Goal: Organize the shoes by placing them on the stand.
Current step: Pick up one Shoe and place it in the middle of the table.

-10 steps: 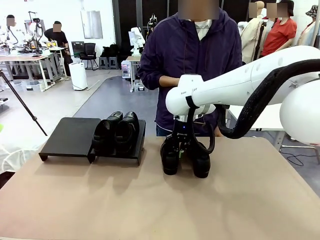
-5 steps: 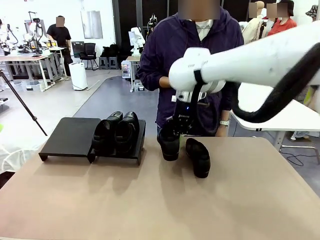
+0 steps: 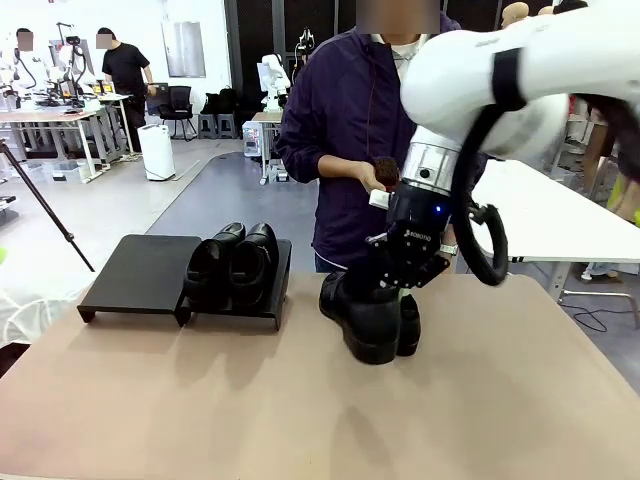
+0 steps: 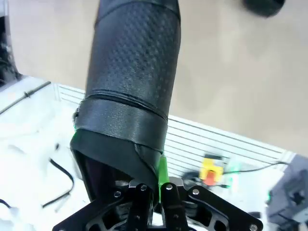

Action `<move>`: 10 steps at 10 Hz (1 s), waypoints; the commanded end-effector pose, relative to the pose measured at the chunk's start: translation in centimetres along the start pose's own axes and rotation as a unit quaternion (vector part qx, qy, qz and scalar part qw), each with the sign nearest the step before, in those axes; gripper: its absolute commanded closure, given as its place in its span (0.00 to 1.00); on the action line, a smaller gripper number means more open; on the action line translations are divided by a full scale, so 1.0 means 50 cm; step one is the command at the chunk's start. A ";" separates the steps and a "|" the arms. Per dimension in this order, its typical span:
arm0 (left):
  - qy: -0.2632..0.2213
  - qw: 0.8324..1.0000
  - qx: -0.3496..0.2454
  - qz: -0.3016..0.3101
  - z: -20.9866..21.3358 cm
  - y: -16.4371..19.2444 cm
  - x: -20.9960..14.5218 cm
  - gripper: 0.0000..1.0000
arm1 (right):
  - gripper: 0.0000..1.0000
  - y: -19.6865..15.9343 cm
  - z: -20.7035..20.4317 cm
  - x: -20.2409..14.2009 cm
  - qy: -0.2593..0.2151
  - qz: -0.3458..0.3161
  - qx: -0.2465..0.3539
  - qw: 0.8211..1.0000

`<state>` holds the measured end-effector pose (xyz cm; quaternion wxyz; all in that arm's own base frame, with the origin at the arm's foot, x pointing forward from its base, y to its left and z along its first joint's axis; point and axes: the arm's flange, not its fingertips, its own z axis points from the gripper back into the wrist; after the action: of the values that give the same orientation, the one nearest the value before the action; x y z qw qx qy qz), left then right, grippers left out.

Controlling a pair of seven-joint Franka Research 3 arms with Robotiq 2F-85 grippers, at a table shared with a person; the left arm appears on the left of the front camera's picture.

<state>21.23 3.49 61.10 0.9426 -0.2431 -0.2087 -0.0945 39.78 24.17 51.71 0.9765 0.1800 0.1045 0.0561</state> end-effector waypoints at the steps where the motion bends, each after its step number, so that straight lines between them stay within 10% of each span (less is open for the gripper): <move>1: -0.001 1.000 -0.008 0.005 0.005 -0.004 -0.002 0.00 | 1.00 0.007 -0.040 -0.106 -0.097 -0.039 0.075 0.992; 10: -0.001 1.000 -0.008 0.005 0.005 -0.004 -0.002 0.00 | 1.00 -0.011 -0.051 -0.129 -0.076 -0.056 0.084 0.992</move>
<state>21.22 3.49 61.11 0.9425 -0.2431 -0.2088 -0.0946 32.97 23.61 50.31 0.9647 0.2586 0.0452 -0.0218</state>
